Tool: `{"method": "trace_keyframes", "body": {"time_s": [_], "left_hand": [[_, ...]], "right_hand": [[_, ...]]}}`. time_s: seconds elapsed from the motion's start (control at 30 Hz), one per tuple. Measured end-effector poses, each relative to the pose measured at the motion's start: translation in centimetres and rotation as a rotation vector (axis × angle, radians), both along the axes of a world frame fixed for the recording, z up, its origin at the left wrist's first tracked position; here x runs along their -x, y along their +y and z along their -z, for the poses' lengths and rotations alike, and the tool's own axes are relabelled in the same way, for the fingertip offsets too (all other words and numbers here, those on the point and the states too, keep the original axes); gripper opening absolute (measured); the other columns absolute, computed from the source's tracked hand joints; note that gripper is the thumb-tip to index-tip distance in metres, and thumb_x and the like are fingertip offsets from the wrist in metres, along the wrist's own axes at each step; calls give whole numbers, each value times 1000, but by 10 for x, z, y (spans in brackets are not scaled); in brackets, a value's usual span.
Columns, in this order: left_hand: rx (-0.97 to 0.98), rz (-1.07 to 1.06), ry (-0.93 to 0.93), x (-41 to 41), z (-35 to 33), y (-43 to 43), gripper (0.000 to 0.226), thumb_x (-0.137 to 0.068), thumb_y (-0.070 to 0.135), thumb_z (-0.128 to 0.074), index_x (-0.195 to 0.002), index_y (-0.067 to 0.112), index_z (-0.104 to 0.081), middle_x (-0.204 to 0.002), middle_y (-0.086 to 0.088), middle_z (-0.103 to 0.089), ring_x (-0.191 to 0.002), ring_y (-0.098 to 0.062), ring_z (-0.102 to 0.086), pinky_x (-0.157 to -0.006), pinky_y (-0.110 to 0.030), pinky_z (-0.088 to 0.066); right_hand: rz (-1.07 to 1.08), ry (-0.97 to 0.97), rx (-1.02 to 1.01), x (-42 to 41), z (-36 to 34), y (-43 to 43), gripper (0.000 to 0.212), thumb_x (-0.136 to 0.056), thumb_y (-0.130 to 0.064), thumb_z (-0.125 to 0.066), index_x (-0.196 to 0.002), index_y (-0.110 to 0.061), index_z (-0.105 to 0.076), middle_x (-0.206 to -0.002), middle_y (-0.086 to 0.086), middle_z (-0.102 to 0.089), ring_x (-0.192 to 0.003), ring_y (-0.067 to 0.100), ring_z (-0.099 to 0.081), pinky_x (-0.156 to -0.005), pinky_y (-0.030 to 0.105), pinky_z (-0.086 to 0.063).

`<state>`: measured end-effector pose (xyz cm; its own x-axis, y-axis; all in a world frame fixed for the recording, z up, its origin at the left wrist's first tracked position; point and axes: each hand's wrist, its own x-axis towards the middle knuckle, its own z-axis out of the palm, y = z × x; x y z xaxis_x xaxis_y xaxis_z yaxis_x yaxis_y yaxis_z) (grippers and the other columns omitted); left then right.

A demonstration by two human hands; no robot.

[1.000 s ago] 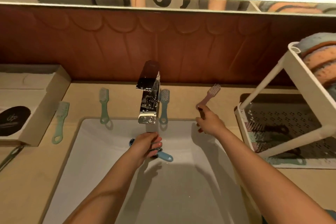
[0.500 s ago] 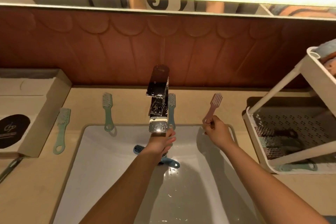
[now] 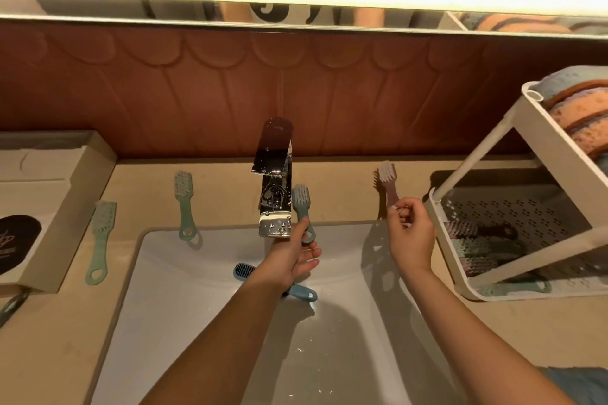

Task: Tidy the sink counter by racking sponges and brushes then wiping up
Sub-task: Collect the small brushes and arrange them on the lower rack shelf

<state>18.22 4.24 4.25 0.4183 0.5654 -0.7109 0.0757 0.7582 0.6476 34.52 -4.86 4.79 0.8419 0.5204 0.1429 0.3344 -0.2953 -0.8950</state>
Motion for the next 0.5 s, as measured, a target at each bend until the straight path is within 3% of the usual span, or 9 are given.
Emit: {"method": "trace_keyframes", "body": {"time_s": [0.13, 0.33, 0.5], "left_hand": [[-60, 57, -6, -2, -11, -10, 23, -94, 31, -52, -77, 15, -47, -66, -3, -50, -57, -14, -55, -67, -27, -53], [-333, 137, 67, 2, -22, -34, 21, -97, 25, -45, -87, 8, -53, -69, -4, -60, -53, -8, -60, -64, -24, -50], [-273, 149, 27, 18, -22, -61, 14, -96, 24, -49, -95, 11, -56, -72, -6, -64, -49, -7, -59, -54, -20, -52]], "right_hand": [[23, 42, -87, 7, -5, -12, 4, -91, -14, -55, -93, -18, -53, -74, -3, -55, -68, 9, -52, -57, 8, -41], [28, 170, -137, 18, -13, -39, 13, -92, -19, -54, -104, -24, -54, -82, 1, -64, -78, 19, -62, -66, 27, -48], [41, 309, -201, 29, -25, -70, 14, -93, -7, -50, -102, -15, -57, -79, 2, -63, -69, 14, -60, -63, 17, -50]]}}
